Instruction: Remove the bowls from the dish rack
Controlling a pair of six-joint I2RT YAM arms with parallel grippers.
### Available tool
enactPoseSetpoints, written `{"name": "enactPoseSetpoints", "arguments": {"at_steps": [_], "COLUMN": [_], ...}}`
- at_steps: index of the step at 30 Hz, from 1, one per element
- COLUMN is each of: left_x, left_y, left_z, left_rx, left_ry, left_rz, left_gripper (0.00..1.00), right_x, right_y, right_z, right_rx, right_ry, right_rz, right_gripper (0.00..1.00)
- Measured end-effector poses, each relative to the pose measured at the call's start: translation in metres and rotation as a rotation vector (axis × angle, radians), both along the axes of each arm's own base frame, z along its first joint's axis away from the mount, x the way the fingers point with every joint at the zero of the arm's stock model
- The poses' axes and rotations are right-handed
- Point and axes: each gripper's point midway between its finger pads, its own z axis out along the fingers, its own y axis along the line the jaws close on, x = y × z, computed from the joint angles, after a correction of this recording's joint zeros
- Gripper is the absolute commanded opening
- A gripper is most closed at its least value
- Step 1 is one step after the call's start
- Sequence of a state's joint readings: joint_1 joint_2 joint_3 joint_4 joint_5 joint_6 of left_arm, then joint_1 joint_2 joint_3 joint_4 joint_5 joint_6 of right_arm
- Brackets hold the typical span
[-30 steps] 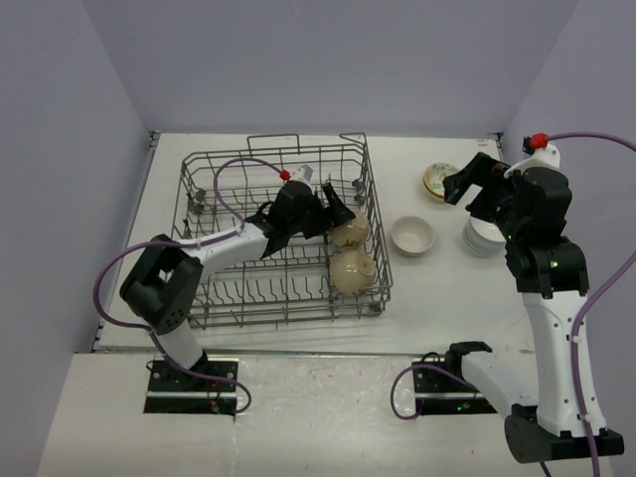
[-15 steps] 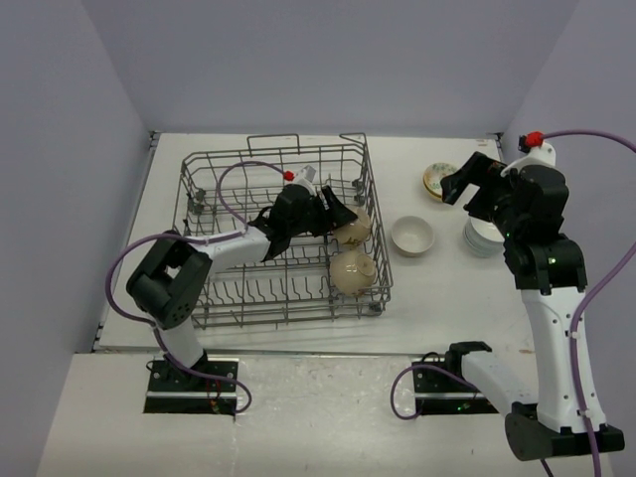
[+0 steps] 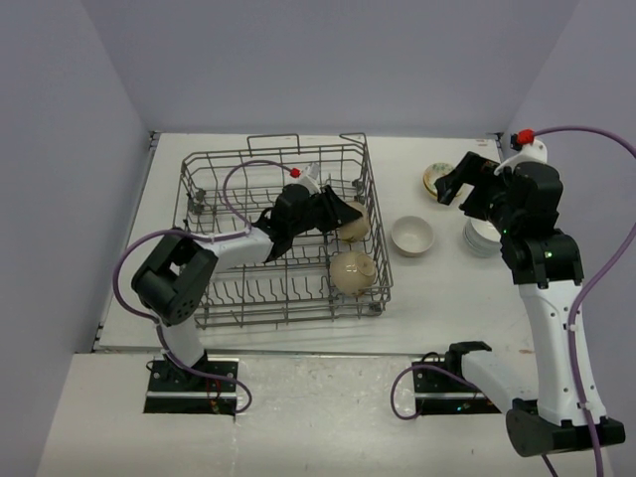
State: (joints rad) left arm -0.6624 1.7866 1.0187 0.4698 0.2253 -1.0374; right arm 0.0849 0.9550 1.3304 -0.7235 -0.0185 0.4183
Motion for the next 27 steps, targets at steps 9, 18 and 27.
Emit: {"name": "enactPoseSetpoints", "arguments": {"at_steps": [9,18,27], "left_x": [-0.008,-0.008,0.002], "left_y": [-0.015,-0.015,-0.014], "left_z": [0.003,0.005,0.037], "left_rx": [-0.058,-0.06,-0.01], "left_ry": [-0.008,-0.009,-0.172], "left_rz": [-0.062,-0.084,-0.176], "left_gripper": [0.04,0.0,0.0], "right_x": [0.0,0.001,0.002], "right_y": [0.0,0.003,0.011], "right_z": [0.0,0.003,0.006], "right_rx": [-0.006,-0.005,0.008], "right_ry": [0.0,-0.005,-0.005], "right_rz": [0.005,0.017,0.055], "right_gripper": [0.99,0.99,0.99]}}
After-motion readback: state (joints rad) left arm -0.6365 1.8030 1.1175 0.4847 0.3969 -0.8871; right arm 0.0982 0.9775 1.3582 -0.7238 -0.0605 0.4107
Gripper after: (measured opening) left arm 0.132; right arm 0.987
